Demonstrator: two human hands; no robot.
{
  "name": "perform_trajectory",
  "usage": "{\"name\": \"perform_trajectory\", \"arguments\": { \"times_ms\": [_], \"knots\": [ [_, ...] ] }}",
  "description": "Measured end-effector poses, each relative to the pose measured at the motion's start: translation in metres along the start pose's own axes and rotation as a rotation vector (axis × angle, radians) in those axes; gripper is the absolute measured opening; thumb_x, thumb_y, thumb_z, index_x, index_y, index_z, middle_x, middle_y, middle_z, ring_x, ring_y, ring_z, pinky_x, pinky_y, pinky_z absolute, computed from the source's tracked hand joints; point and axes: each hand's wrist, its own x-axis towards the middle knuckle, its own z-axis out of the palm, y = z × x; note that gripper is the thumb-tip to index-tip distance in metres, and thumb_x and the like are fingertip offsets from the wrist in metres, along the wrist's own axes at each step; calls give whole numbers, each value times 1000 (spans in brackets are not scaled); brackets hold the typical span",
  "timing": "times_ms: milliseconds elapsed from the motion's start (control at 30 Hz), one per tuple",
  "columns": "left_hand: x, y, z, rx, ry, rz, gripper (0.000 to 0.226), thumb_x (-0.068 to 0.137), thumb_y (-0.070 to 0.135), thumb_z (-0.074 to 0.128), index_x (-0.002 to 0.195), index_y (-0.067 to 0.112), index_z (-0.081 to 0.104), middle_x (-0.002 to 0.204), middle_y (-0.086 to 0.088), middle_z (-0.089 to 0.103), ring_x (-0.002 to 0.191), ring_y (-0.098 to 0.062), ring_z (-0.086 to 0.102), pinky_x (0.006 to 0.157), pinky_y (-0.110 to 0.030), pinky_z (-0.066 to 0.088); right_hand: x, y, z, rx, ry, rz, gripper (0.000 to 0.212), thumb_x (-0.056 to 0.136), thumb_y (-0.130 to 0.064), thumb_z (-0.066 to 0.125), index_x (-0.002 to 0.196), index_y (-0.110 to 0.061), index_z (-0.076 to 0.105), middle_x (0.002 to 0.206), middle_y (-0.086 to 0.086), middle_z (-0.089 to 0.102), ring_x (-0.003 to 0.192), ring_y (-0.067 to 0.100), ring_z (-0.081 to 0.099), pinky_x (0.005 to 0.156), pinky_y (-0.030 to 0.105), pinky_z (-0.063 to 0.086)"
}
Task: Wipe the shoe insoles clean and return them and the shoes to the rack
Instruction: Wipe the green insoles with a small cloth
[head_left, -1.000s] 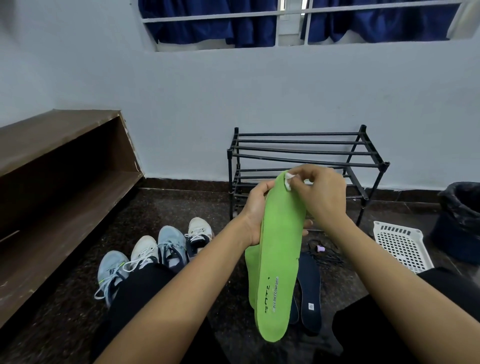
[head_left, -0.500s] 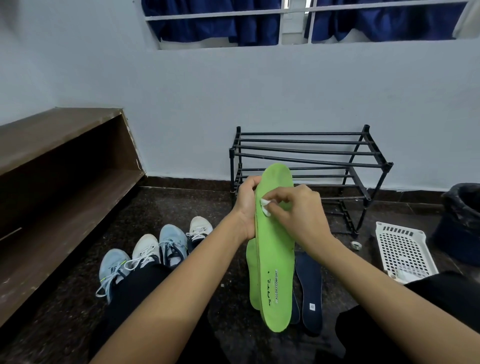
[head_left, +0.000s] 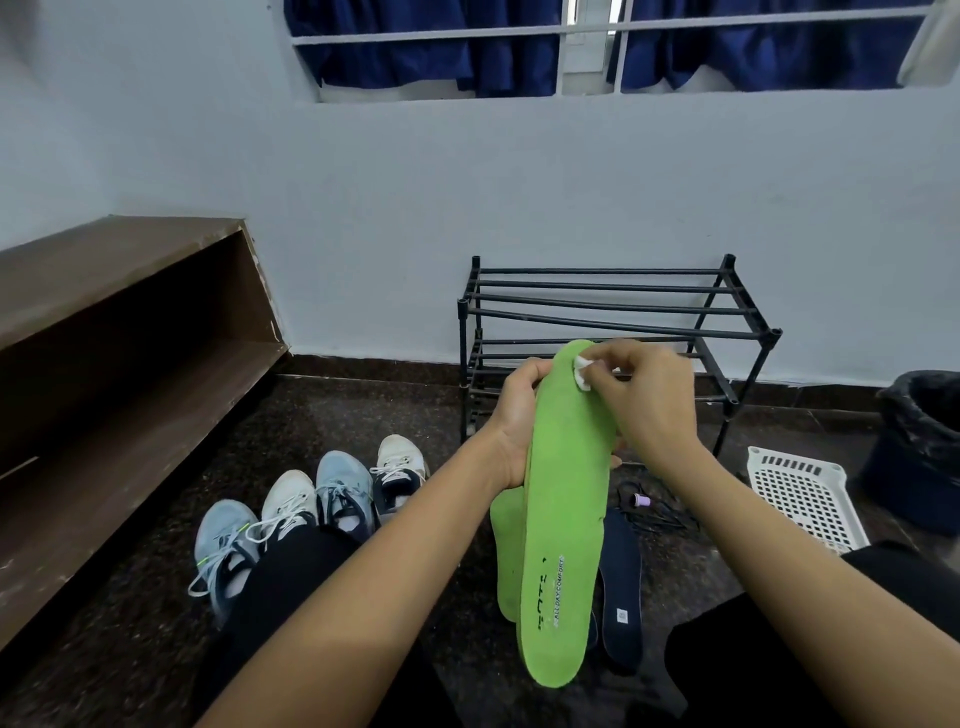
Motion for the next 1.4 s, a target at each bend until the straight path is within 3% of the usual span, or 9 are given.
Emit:
{"name": "perform_trajectory", "arguments": {
  "times_ms": [167,433,633,733,800,900,1133,1267,1400],
  "knots": [
    [3,6,-8,-10,132,31,45,89,37,41,58,13,63,57,-3,54,48,-19,51,49,-22,41,-29,-13,15,10,-108,-86,8,78,-26,71,78,-34,72,63,-18,61,72,16,59,79,46,48],
    [4,6,-13,-1,132,39,55,92,39,38,52,14,67,54,-3,59,45,-18,55,48,-21,45,-24,-13,16,-52,-102,-126,2,77,-36,69,75,-36,70,63,-19,62,70,15,58,77,44,48],
    [0,-1,2,-12,10,-24,54,92,43,34,97,3,69,87,-22,67,73,-37,64,72,-44,53,9,-3,-3,-55,55,40,7,80,-34,65,83,-33,72,67,-13,62,70,17,60,80,47,47],
    [-1,0,4,-23,-8,-35,54,92,43,33,96,3,69,87,-22,67,73,-38,64,74,-46,52,12,-2,-4,-7,77,60,9,79,-31,65,83,-33,72,68,-13,62,75,18,61,81,46,48],
    [0,1,3,-26,7,-20,52,92,42,35,89,4,70,82,-20,67,70,-36,64,75,-45,52,10,-5,-1,33,71,30,7,80,-29,65,82,-32,72,68,-11,64,74,14,60,81,38,49],
    [1,2,3,-8,89,4,46,93,40,37,75,8,66,67,-12,64,57,-27,60,63,-32,49,-1,-13,5,98,14,-39,7,82,-23,69,81,-29,73,65,-15,62,66,0,56,64,9,38],
    [4,7,-4,-20,125,30,58,92,36,35,50,13,67,54,-7,59,44,-21,57,48,-20,45,-14,-23,13,110,-27,-121,9,80,-22,72,83,-30,74,70,-15,64,70,-1,57,72,15,43],
    [2,6,0,-25,87,23,47,92,39,36,72,10,68,62,-9,62,53,-24,59,55,-25,48,-3,-18,9,12,-11,-112,6,79,-36,68,83,-36,72,68,-19,64,75,12,61,79,43,49],
    [0,-1,6,-5,30,-23,53,93,45,34,102,2,66,95,-23,65,84,-38,62,82,-48,51,11,-8,-5,-60,79,-51,10,79,-41,65,83,-35,72,73,-14,68,80,18,63,82,49,48]
  ]
}}
